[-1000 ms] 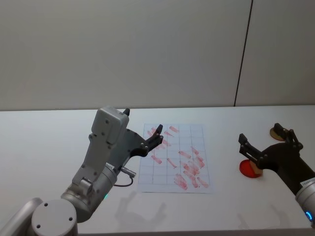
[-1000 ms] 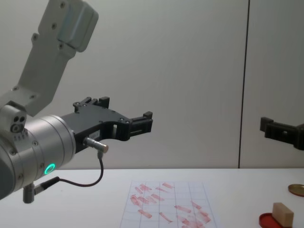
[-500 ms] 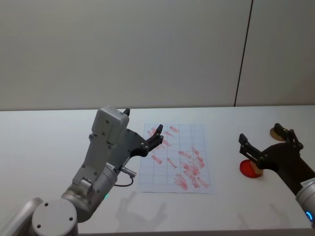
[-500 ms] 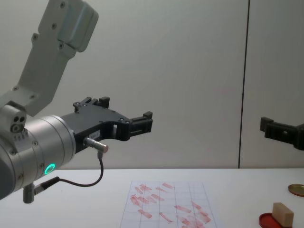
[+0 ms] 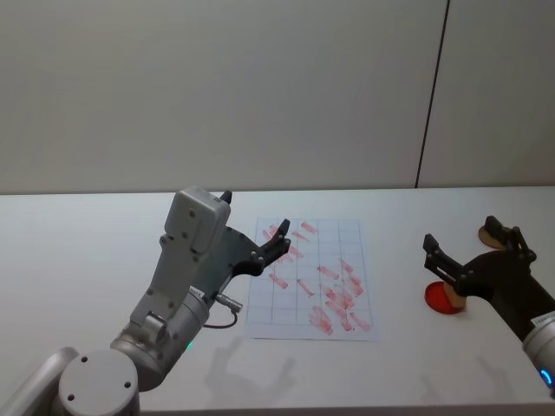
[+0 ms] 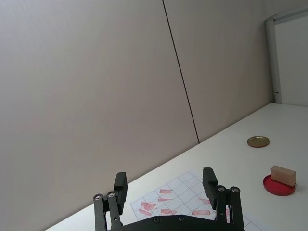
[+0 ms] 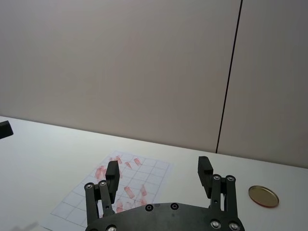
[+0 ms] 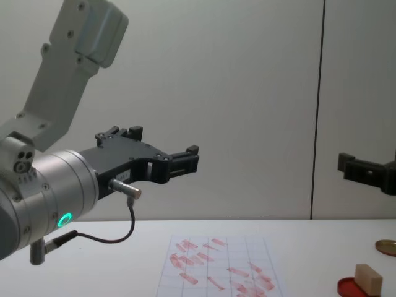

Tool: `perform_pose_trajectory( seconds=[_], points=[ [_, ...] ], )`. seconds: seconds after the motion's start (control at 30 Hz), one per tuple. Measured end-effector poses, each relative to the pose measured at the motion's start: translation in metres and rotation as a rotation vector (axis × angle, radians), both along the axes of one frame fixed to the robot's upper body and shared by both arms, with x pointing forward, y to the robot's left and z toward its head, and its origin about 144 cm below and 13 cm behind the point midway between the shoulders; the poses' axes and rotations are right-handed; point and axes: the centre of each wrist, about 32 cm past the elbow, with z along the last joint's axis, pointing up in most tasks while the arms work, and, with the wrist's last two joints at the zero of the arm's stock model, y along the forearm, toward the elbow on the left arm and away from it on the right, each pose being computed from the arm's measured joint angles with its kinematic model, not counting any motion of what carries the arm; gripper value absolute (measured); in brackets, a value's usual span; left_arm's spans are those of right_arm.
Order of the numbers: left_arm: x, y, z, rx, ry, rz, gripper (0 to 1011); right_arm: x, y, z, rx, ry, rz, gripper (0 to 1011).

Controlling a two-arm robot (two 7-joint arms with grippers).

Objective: Use the one hand to pick up the stamp and affix it onto the A4 paper.

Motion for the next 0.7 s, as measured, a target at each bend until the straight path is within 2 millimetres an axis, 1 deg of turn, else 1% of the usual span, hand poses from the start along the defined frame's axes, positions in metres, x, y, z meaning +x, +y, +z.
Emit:
perform_pose_trajectory(
  seconds=[0.2, 0.33, 0.47, 0.53, 0.7],
  points=[
    [0.0, 0.0, 0.0, 0.0, 0.0, 0.0, 993, 0.01, -0.002, -0.002, -0.009, 0.028, -0.006, 1001],
    [0.0, 0.0, 0.0, 0.0, 0.0, 0.0, 993, 0.019, -0.005, -0.005, -0.017, 0.063, -0.016, 1001],
    [0.0, 0.0, 0.0, 0.0, 0.0, 0.0, 993, 0.03, -0.009, -0.01, -0.024, 0.103, -0.028, 1001],
    [0.0, 0.0, 0.0, 0.0, 0.0, 0.0, 993, 0.039, -0.012, -0.015, -0.029, 0.138, -0.043, 1001],
    [0.0, 0.0, 0.0, 0.0, 0.0, 0.0, 993, 0.051, -0.017, -0.022, -0.031, 0.186, -0.066, 1001]
  ],
)
